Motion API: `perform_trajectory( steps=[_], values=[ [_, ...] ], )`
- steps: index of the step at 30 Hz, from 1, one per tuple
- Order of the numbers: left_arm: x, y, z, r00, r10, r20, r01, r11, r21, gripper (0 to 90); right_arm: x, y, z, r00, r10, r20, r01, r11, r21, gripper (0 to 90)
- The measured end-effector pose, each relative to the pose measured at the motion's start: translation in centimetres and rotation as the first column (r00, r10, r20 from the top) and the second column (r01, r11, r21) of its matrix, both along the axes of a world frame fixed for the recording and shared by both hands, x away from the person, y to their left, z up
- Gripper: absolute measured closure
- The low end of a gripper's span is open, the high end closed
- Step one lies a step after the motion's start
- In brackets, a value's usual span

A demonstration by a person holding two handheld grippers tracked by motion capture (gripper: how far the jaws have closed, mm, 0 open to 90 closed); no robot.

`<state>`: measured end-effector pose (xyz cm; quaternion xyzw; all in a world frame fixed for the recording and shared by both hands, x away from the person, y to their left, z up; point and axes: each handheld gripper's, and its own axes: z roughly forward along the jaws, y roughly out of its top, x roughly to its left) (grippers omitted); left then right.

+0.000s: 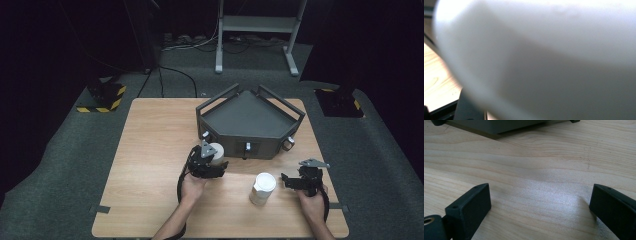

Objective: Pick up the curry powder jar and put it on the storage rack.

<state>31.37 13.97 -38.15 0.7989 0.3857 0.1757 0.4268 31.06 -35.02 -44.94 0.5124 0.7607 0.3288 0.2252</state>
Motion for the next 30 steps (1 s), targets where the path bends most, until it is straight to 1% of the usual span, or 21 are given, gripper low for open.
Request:
perform_trajectory(
  steps=[1,2,9,11,12,16,17,21,22,23,24,26,28,29,30],
  values=[
    [0.0,0.0,0.0,1.0,0.0,0.0,0.0,1.0,0.0,31.8,0.0,0.0,0.0,1.0,0.0,0.0,0.0,1.0,0.0,3.3],
    [0.3,-0.1,0.5,0.9999,-0.013,-0.004,0.013,0.9999,-0.002,31.8,0.0,0.0,0.0,1.0,-0.001,0.0,0.001,1.0,0.0,3.4],
    [1.3,-0.3,2.3,0.9978,-0.063,-0.022,0.063,0.998,-0.006,31.9,0.0,0.0,0.0,1.0,-0.001,0.001,0.001,1.0,-0.001,3.5],
    [1.6,-0.4,3.0,0.9972,-0.071,-0.024,0.071,0.9975,-0.003,31.9,0.0,0.0,0.0,1.0,-0.001,0.001,0.001,1.0,-0.001,3.5],
    [1.6,-0.4,3.0,0.9972,-0.071,-0.024,0.071,0.9975,-0.003,31.9,0.0,0.0,0.0,1.0,-0.001,0.001,0.001,1.0,-0.001,3.5],
    [2.2,-0.5,4.3,0.9955,-0.09,-0.03,0.09,0.9959,-0.008,31.9,0.0,0.0,0.0,1.0,-0.002,0.001,0.002,1.0,-0.001,3.5],
    [2.2,-0.5,4.3,0.9955,-0.09,-0.03,0.09,0.9959,-0.008,31.9,0.0,0.0,0.0,1.0,-0.002,0.001,0.002,1.0,-0.001,3.5],
    [2.9,-0.7,5.6,0.9937,-0.106,-0.034,0.106,0.9943,-0.007,31.9,0.0,0.0,0.0,1.0,-0.001,0.002,0.001,1.0,-0.001,3.7],
    [2.9,-0.7,5.6,0.9937,-0.106,-0.034,0.106,0.9943,-0.007,31.9,0.0,0.0,0.0,1.0,-0.002,0.002,0.002,1.0,-0.001,3.7],
    [3.3,-0.8,6.2,0.9929,-0.113,-0.036,0.113,0.9936,-0.009,31.9,0.0,0.0,0.0,1.0,-0.002,0.002,0.002,1.0,0.0,3.8],
    [3.3,-0.8,6.2,0.9929,-0.113,-0.036,0.113,0.9936,-0.009,31.9,0.0,0.0,0.0,1.0,-0.002,0.002,0.002,1.0,-0.001,3.8],
    [3.9,-0.8,7.0,0.9914,-0.125,-0.039,0.125,0.9921,-0.014,31.9,0.0,0.0,0.0,1.0,-0.002,0.003,0.002,1.0,-0.001,3.8],
    [4.0,-0.9,7.3,0.991,-0.129,-0.037,0.128,0.9917,-0.012,32.0,0.0,0.0,0.0,1.0,-0.003,0.003,0.003,1.0,-0.001,3.9],
    [4.4,-1.0,7.9,0.99,-0.136,-0.035,0.136,0.9906,-0.008,32.0,0.0,0.0,0.0,1.0,-0.002,0.003,0.002,1.0,-0.001,3.9],
    [4.4,-1.0,7.9,0.99,-0.136,-0.035,0.136,0.9906,-0.008,32.0,0.0,0.0,0.0,1.0,-0.002,0.003,0.002,1.0,-0.001,3.9]
  ],
)
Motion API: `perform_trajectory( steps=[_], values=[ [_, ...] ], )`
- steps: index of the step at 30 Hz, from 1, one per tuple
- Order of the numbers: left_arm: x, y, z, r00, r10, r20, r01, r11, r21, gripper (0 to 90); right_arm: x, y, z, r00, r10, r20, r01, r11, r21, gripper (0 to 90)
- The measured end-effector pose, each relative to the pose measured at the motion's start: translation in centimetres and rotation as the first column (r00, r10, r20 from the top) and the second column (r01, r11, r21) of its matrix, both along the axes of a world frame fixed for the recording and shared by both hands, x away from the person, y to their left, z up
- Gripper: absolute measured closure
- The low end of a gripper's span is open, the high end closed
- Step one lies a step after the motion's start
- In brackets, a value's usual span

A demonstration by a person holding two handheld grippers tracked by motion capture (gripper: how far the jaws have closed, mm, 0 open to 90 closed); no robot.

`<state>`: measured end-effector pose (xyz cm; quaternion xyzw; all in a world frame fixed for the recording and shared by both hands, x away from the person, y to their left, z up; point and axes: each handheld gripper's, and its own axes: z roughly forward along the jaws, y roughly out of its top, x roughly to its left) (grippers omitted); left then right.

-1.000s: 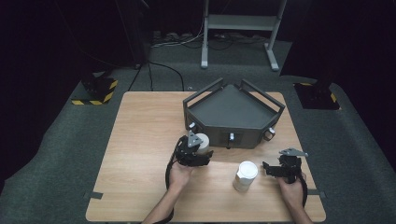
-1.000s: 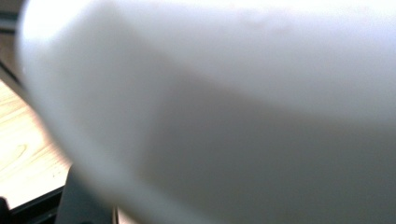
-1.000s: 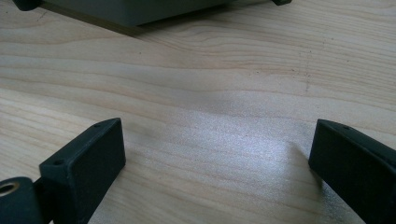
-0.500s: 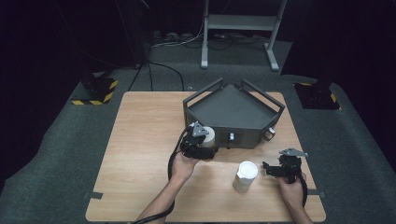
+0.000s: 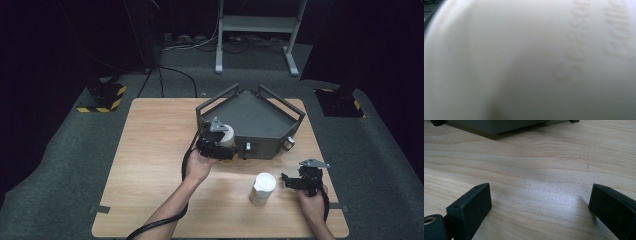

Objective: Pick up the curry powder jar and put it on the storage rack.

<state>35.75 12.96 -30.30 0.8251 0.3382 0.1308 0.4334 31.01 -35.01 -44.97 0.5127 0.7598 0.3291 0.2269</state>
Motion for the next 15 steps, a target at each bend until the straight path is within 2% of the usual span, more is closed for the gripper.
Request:
perform_trajectory(
  steps=[8,15],
  values=[
    [1.6,-0.4,1.8,0.9998,-0.02,-0.008,0.02,0.9998,-0.004,32.0,0.0,0.0,0.0,1.0,-0.001,0.001,0.001,1.0,0.0,4.1],
    [3.3,-1.0,3.5,0.9997,-0.023,-0.004,0.023,0.9996,0.014,32.1,0.0,0.0,0.0,1.0,-0.002,0.001,0.002,1.0,0.001,4.3]
  ],
)
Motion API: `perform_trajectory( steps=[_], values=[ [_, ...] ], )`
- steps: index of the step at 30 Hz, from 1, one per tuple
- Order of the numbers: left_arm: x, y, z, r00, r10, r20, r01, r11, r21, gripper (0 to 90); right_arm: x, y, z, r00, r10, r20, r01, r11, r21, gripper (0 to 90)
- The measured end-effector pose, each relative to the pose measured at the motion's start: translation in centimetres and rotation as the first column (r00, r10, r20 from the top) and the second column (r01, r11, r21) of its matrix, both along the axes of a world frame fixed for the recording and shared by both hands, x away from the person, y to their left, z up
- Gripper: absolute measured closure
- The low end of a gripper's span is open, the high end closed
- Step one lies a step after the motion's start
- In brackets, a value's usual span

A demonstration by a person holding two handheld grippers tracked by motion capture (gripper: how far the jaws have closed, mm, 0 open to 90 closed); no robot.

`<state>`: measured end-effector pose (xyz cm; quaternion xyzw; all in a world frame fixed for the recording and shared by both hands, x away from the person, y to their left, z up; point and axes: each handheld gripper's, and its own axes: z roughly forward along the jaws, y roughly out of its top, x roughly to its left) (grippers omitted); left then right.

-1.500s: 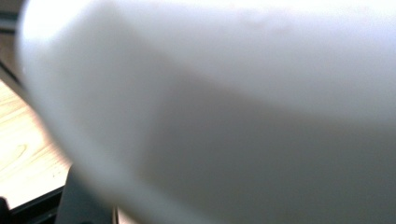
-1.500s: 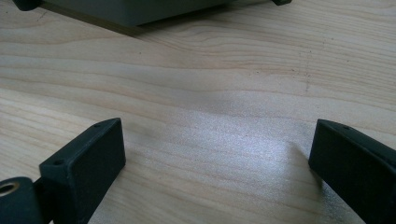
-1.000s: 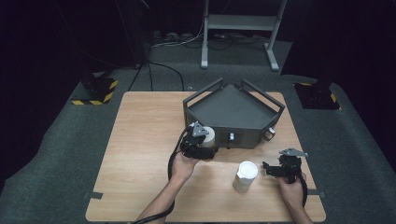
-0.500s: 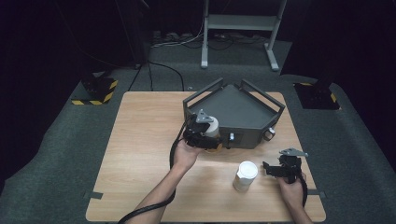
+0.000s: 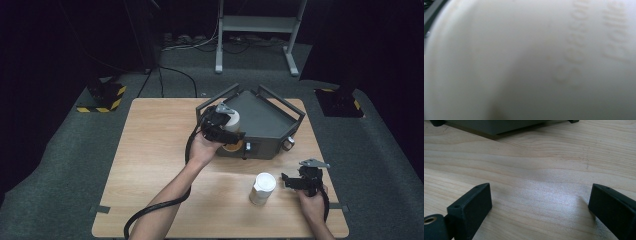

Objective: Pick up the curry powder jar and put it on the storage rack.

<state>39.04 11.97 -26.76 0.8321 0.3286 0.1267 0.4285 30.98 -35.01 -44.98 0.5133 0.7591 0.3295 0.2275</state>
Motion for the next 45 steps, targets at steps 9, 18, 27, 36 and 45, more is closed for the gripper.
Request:
perform_trajectory(
  steps=[9,18,27,36,45],
  values=[
    [2.0,-0.7,1.2,1.0,0.008,-0.005,-0.008,0.9998,0.016,32.2,0.0,0.0,0.0,1.0,0.0,0.0,0.0,1.0,0.0,4.4],
    [3.9,-1.8,1.6,0.9993,0.036,-0.005,-0.036,0.9982,0.047,32.2,0.0,0.0,0.0,1.0,-0.001,0.001,0.001,1.0,0.001,4.4],
    [5.7,-3.2,1.1,0.9953,0.097,-0.008,-0.096,0.9929,0.07,32.3,0.0,0.0,0.0,1.0,-0.001,0.0,0.001,1.0,0.001,4.5],
    [6.6,-4.0,0.4,0.9925,0.12,-0.024,-0.118,0.9886,0.095,32.3,0.0,0.0,0.0,1.0,-0.001,0.0,0.001,1.0,0.001,4.5],
    [6.9,-4.1,0.1,0.9905,0.134,-0.032,-0.13,0.9858,0.106,32.5,0.0,0.0,0.0,1.0,-0.001,0.0,0.001,1.0,0.001,4.5]
  ],
)
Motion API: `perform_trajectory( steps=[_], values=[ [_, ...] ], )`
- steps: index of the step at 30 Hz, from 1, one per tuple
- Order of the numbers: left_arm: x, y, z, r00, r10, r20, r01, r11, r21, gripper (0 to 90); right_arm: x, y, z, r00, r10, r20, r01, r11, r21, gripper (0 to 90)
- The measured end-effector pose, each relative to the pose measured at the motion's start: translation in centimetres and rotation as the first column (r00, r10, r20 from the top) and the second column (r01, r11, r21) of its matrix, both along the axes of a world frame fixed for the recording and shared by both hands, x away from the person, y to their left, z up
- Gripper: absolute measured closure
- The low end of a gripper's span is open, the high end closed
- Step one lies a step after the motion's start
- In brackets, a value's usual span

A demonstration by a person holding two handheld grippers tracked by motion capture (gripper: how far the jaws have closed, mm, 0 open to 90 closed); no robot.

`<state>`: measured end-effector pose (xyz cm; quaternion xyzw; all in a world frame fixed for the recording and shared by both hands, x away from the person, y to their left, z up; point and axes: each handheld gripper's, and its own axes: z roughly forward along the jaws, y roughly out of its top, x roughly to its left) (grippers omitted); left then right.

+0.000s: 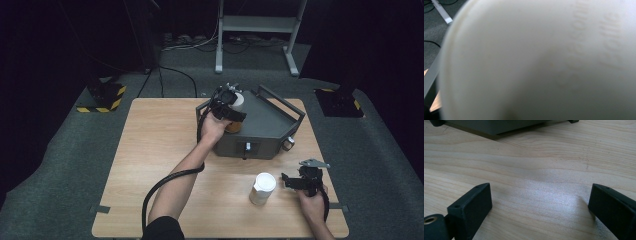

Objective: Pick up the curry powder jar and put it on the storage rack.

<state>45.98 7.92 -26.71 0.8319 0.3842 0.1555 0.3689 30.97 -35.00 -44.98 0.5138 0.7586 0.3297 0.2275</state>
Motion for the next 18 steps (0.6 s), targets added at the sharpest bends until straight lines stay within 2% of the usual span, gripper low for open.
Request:
perform_trajectory(
  steps=[13,18],
  values=[
    [0.08,-0.17,-0.29,1.0,0.001,0.009,-0.001,0.9999,0.01,32.6,0.0,0.01,0.0,1.0,0.0,0.0,0.0,1.0,-0.001,4.5],
    [0.04,0.22,-0.62,0.9999,0.005,0.012,-0.005,0.9999,-0.01,32.5,0.0,0.02,0.01,1.0,0.0,0.0,0.0,1.0,-0.001,4.5]
  ],
)
